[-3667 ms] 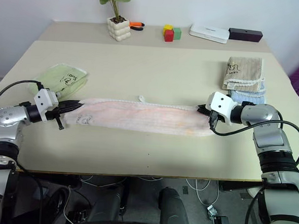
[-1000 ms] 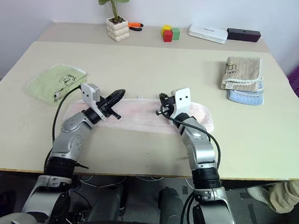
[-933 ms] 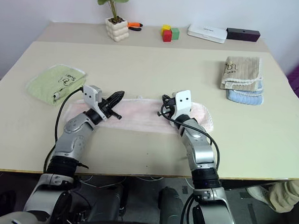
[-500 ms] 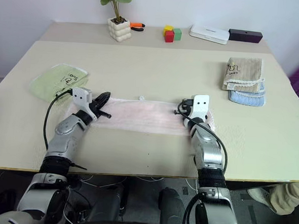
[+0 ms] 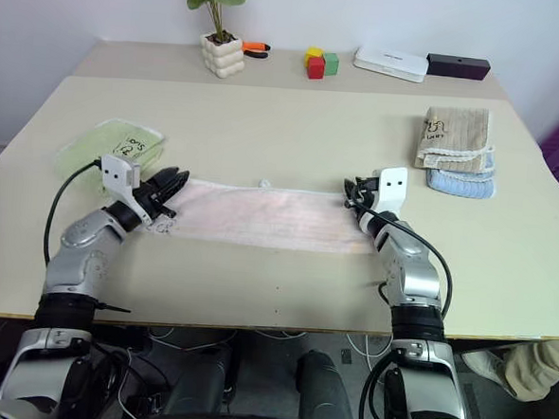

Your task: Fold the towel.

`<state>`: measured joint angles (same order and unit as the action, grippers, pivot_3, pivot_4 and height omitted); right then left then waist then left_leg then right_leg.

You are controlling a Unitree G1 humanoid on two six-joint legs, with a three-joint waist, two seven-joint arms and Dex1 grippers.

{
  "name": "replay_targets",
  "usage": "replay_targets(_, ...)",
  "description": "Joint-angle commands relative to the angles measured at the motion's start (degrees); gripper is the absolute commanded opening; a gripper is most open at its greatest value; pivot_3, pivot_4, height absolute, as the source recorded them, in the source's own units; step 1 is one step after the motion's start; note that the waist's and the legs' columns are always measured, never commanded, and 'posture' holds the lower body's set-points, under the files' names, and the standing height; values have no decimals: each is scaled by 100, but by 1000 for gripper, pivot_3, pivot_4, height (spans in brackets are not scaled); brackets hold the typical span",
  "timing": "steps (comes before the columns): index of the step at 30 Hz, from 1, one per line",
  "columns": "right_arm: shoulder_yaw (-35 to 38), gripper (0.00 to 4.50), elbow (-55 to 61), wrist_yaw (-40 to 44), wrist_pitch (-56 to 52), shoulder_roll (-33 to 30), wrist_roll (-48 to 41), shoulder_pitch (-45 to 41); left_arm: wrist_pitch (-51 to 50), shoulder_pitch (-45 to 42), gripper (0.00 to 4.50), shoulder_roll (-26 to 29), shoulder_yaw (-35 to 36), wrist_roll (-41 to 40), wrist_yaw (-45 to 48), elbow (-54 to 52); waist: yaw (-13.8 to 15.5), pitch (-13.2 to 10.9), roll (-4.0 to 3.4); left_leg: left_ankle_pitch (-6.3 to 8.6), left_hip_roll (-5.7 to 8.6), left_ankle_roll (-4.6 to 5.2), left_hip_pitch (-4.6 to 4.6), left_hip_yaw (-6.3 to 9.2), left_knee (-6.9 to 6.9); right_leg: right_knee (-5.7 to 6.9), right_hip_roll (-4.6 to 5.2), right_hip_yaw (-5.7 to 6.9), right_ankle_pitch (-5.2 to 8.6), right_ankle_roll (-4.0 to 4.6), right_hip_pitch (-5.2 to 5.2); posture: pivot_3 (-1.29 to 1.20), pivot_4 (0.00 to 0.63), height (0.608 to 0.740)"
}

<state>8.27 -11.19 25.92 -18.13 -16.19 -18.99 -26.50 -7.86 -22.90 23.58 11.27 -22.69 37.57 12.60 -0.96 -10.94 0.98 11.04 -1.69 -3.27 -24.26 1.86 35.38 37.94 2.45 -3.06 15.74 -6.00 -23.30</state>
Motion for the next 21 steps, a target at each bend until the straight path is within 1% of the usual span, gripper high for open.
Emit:
replay_targets(1,35,3422,886,911,-450,-561,-563,-57,-366,-89,3494,177,55,-423,315,-737,4,0,0,0,0,0,0,0,-1,-1,1,0,0,0,0,0,150,740)
replay_targets(2,48,3870,1063,1161,-621,-769,-704,40,-531,-35,3915,256,-6,-551,498,-958,7,0,0,0,0,0,0,0,-2,-5,1,0,0,0,1,0,150,740)
replay_targets(3,110,4428,1234,1413,-747,-999,-856,161,-639,67,4474,382,-108,-606,721,-1211,10,0,0,0,1,0,-1,-1,-5,-8,2,0,0,-1,1,0,150,740)
replay_targets(4,186,4476,1375,1638,-902,-1210,-1028,269,-651,159,4497,475,-184,-605,884,-1415,11,0,0,0,0,0,-1,0,-8,-12,2,1,1,-1,2,0,150,740)
replay_targets(7,385,4476,1736,2167,-1180,-1851,-1325,617,-1000,349,4497,642,-147,-1074,1329,-1872,8,0,0,0,0,0,-1,-1,-18,-26,3,0,1,0,4,0,150,740)
replay_targets(9,581,4476,1868,2159,-1359,-2096,-1446,816,-851,430,4497,715,-86,-1149,1598,-2000,6,0,0,0,-1,0,0,-3,-16,-30,2,0,2,2,4,0,150,740)
replay_targets(12,925,4476,2187,2033,-1595,-2198,-1684,1258,-805,429,4497,832,65,-1325,1929,-1921,4,0,0,0,-5,0,0,-3,-14,-33,-3,0,7,11,5,0,150,740)
replay_targets(14,1160,4476,2622,1812,-1780,-2202,-1703,1871,-795,436,4497,981,113,-1418,2260,-1793,14,1,1,0,-6,1,0,-2,-17,-34,-3,0,11,16,5,0,150,740)
replay_targets(16,1471,4476,2983,1332,-2170,-2013,-1935,2301,-599,402,4497,1097,90,-1324,2546,-1554,26,1,2,1,-5,1,-3,-1,-21,-40,-3,1,9,9,5,0,150,740)
replay_targets(17,1586,4476,3081,1133,-2350,-1928,-2081,2392,-535,371,4497,1120,85,-1303,2628,-1455,22,1,1,1,-4,1,-5,-2,-20,-42,-1,0,9,8,5,0,150,740)
replay_targets(19,1717,4476,3239,764,-2456,-1825,-2020,2610,-498,196,4497,1135,25,-1280,2791,-1136,17,1,1,1,-4,1,-5,-6,-13,-49,0,-2,14,18,7,0,150,740)
replay_targets(20,1909,4476,3307,290,-2577,-1590,-2069,2633,-620,51,4497,1145,-25,-1353,2956,-934,17,2,3,0,-4,1,-6,-8,-9,-50,1,-4,15,21,8,0,150,740)
replay_targets(21,2029,4476,3514,20,-2719,-1410,-2254,2755,-556,-77,4497,1142,-79,-1332,3130,-755,19,3,5,0,-5,1,-5,-8,-7,-50,0,-4,15,22,9,0,150,740)
